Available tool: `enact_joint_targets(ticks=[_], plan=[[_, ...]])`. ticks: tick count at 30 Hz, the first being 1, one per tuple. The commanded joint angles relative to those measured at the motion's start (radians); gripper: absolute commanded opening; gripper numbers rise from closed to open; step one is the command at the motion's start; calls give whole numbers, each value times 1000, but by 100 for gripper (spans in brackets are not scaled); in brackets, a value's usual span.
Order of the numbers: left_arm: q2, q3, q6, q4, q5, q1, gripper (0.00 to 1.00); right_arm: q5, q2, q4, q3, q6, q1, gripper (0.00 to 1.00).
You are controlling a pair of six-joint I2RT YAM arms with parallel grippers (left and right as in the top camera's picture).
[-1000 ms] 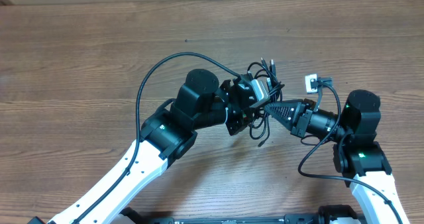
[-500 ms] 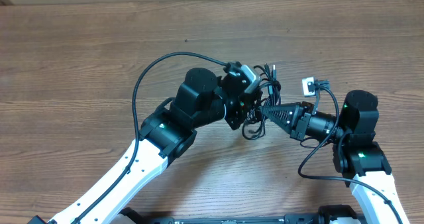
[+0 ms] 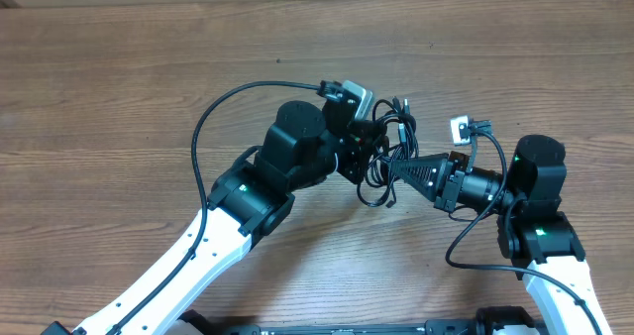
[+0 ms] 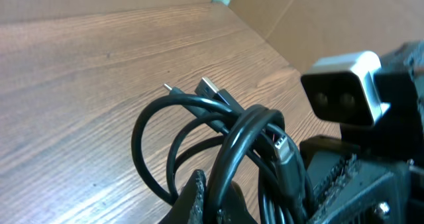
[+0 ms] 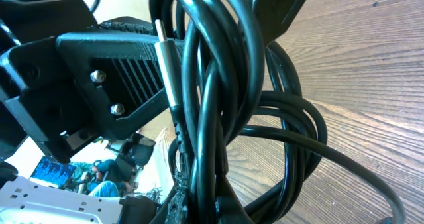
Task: Untangle cables
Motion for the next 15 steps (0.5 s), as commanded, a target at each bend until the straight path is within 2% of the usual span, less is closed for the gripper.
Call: enact_joint_targets(ticks=[1,3,7,15], plan=[[-6,16,-172,42,-127,39,4,-51,-6,-13,1,-22,3,4],[-6,16,-221,42,-127,39,4,-51,-6,-12,1,-22,3,4],[-6,16,-246,40,-176,39,4,-51,-6,-13,1,-22,3,4],[-6,16,-639,1,-349,39,4,-51,-6,-12,1,-23,3,4]])
